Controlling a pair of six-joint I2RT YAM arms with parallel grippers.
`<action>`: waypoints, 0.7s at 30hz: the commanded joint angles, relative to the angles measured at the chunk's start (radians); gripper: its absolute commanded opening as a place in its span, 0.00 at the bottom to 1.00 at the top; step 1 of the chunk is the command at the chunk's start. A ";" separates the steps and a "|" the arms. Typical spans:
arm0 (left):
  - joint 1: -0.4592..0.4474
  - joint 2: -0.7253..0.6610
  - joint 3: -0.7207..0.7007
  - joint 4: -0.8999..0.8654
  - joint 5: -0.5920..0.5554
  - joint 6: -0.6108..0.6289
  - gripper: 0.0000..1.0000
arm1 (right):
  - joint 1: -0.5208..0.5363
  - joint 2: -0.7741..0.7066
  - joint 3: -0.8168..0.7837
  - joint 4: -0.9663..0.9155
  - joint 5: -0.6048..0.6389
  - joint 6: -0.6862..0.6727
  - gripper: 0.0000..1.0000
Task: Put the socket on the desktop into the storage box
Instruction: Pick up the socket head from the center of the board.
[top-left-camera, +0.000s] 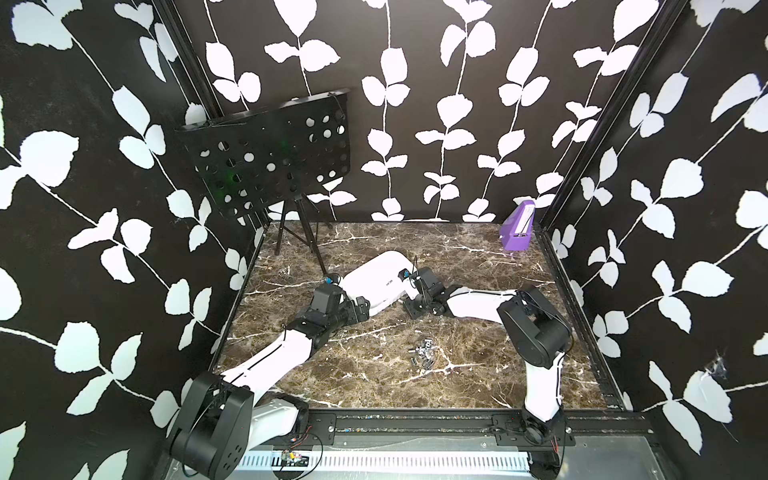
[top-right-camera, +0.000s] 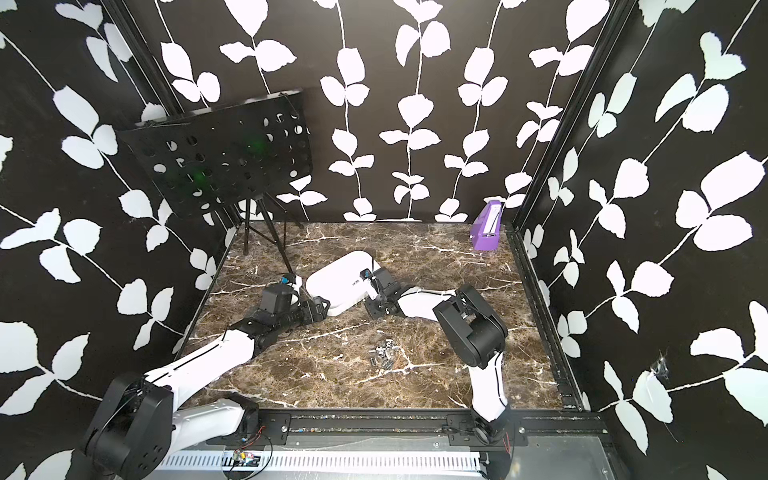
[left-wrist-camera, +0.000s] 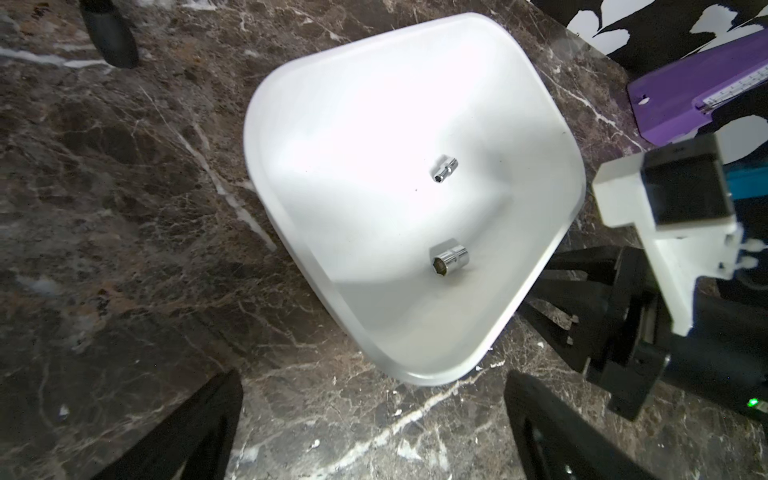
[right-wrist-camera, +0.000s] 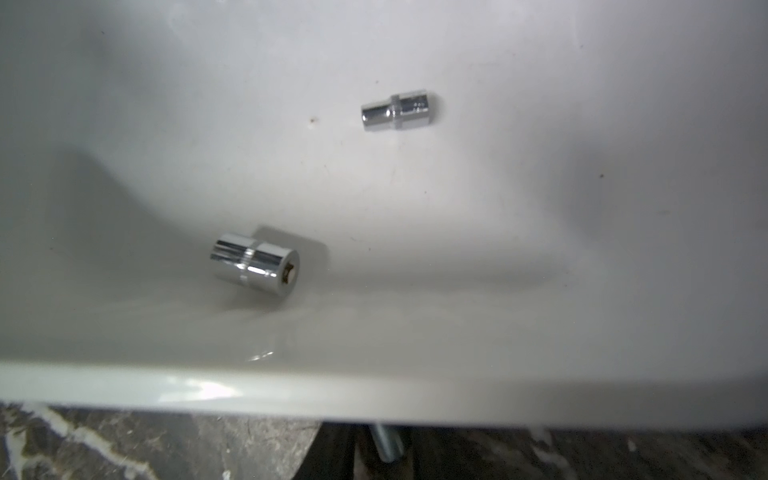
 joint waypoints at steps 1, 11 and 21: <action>-0.004 -0.023 0.006 -0.006 -0.029 0.005 0.99 | 0.007 0.031 0.023 -0.067 -0.037 -0.001 0.22; -0.004 -0.018 0.011 -0.015 -0.045 0.012 0.99 | 0.038 0.015 0.035 -0.141 0.000 -0.002 0.14; -0.004 -0.026 0.010 -0.021 -0.062 0.011 0.99 | 0.042 -0.027 -0.012 -0.268 0.099 0.092 0.10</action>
